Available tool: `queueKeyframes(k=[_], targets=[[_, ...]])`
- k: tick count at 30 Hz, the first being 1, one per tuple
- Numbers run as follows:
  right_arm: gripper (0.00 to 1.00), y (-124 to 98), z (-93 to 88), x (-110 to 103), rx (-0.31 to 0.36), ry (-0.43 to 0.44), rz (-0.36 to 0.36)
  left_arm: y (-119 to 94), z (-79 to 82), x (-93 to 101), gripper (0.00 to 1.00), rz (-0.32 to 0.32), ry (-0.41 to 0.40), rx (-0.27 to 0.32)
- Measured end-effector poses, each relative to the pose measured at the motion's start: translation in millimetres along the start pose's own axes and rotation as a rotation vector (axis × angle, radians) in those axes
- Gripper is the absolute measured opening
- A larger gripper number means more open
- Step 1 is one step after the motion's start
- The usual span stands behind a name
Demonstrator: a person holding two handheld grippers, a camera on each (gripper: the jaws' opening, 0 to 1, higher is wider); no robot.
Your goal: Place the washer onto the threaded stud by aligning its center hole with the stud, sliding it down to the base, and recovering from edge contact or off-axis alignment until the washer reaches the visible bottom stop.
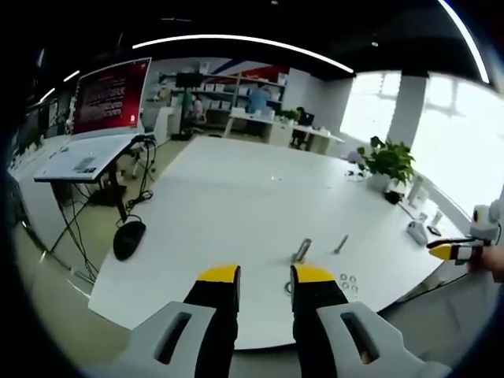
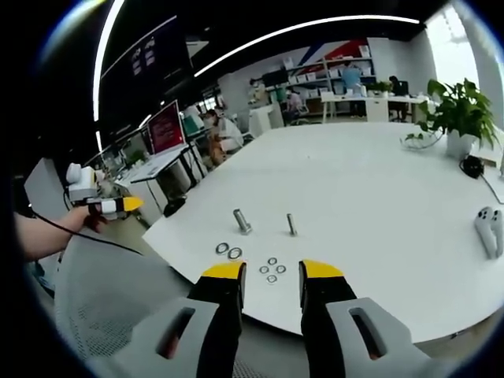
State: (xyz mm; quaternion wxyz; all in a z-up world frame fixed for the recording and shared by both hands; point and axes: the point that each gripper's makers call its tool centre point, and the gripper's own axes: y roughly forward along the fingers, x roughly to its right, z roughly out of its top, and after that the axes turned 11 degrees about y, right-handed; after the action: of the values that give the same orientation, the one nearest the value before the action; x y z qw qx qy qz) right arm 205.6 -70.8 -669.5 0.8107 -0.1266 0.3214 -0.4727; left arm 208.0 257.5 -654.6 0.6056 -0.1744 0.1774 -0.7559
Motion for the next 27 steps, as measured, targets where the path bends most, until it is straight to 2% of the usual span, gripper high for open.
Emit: queueKeyframes(k=[6, 15, 19, 23, 27], targets=[[0.29, 4.6, -11.3, -4.1, -0.069, -0.048, 0.013, -0.7, 0.2, -1.5, 0.23, 0.007, -0.001, 0.004], [0.31, 4.3, -19.4, 0.0, -0.107, -0.016, -0.002, 0.1, -4.2, -1.6, 0.23, 0.004, 0.006, -0.02], [0.32, 1.6, -17.5, 4.9, -0.087, 0.003, -0.027, -0.1, -3.3, -1.3, 0.23, 0.003, 0.002, -0.015], [0.34, 3.9, -28.9, 3.0, -0.147, 0.009, -0.019, -0.1, -2.8, -1.4, 0.23, 0.002, 0.004, -0.009], [0.34, 3.8, -28.2, 3.2, -0.144, 0.006, -0.016, -0.2, -2.0, -1.3, 0.23, 0.002, 0.004, -0.004]])
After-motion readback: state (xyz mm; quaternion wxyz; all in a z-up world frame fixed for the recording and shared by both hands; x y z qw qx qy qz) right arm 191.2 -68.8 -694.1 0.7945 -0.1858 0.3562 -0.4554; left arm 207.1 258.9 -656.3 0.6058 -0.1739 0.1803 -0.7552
